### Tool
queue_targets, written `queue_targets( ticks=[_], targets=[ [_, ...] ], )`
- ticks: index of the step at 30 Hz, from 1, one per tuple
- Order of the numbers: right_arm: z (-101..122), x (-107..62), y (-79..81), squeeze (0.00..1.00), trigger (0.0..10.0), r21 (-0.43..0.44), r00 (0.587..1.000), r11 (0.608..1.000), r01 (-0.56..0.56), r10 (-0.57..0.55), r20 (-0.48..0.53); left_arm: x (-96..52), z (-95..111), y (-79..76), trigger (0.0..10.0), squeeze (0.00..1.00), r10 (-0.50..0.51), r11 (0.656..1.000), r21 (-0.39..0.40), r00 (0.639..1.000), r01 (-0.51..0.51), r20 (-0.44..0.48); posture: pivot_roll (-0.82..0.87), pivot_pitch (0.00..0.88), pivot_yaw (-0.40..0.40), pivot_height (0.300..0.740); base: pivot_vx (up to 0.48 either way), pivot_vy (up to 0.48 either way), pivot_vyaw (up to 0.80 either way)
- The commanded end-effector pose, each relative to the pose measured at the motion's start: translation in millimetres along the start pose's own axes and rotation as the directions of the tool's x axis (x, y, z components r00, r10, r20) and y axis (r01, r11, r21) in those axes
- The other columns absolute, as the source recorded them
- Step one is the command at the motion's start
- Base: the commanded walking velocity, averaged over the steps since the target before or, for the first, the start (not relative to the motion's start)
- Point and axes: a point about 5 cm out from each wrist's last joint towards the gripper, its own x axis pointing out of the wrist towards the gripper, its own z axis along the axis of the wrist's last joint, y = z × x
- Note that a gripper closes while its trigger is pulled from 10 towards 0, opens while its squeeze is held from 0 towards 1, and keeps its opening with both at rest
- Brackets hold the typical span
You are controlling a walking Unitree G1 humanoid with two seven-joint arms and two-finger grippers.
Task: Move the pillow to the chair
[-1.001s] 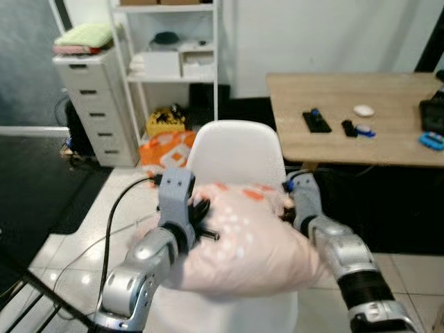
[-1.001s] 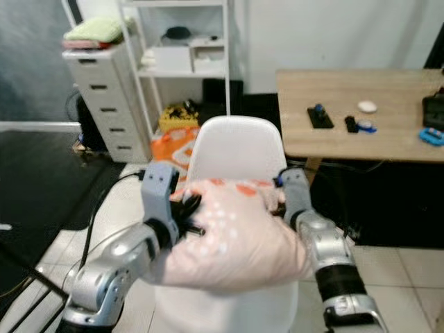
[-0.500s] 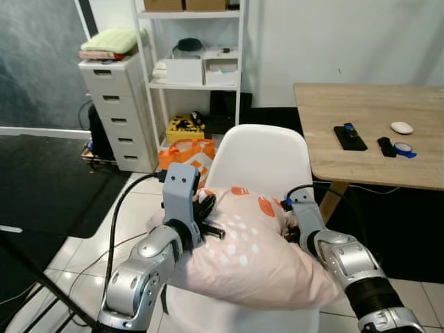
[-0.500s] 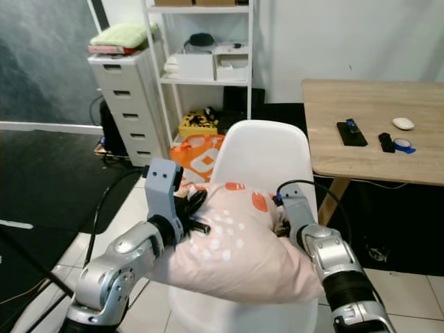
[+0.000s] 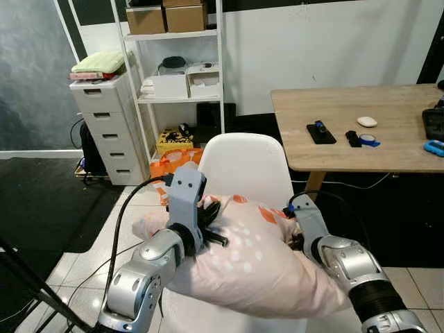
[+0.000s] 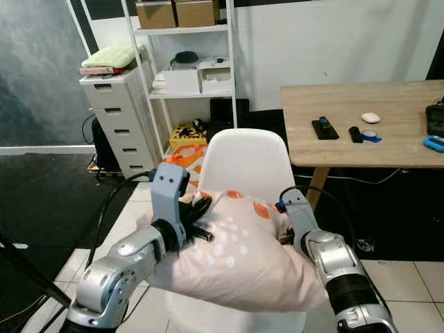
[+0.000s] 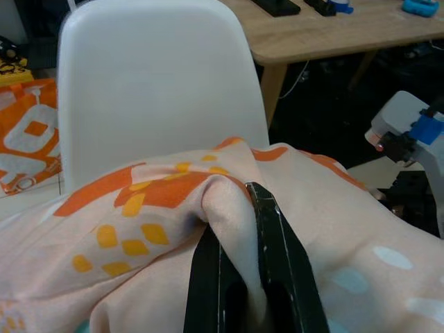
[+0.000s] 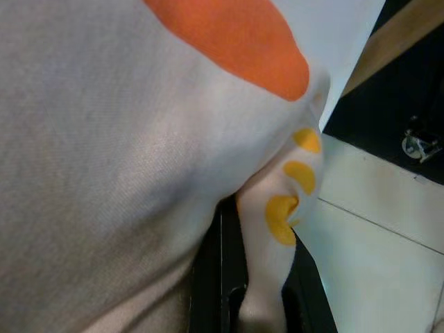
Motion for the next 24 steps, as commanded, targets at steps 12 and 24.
queue_targets(
  ticks=[12, 24],
  targets=[
    [-17.7, 2.8, -6.2, 0.0, 10.0, -0.12, 0.992, 0.992, 0.033, -0.047, -0.116, 0.2, 10.2, -7.7, 10.0, 0.0, -0.062, 0.995, 0.082, 0.997, 0.058, 0.047, -0.23, 0.032, 0.049, 0.74, 0.0, 0.0, 0.0],
    [-25.7, 1.4, -23.0, 0.0, 10.0, -0.16, 0.98, 0.981, 0.114, -0.137, -0.141, 1.3, 7.3, -19.6, 10.0, 0.0, -0.117, 0.991, 0.074, 0.992, 0.113, 0.048, -0.23, 0.027, 0.053, 0.74, 0.0, 0.0, 0.0]
  ],
)
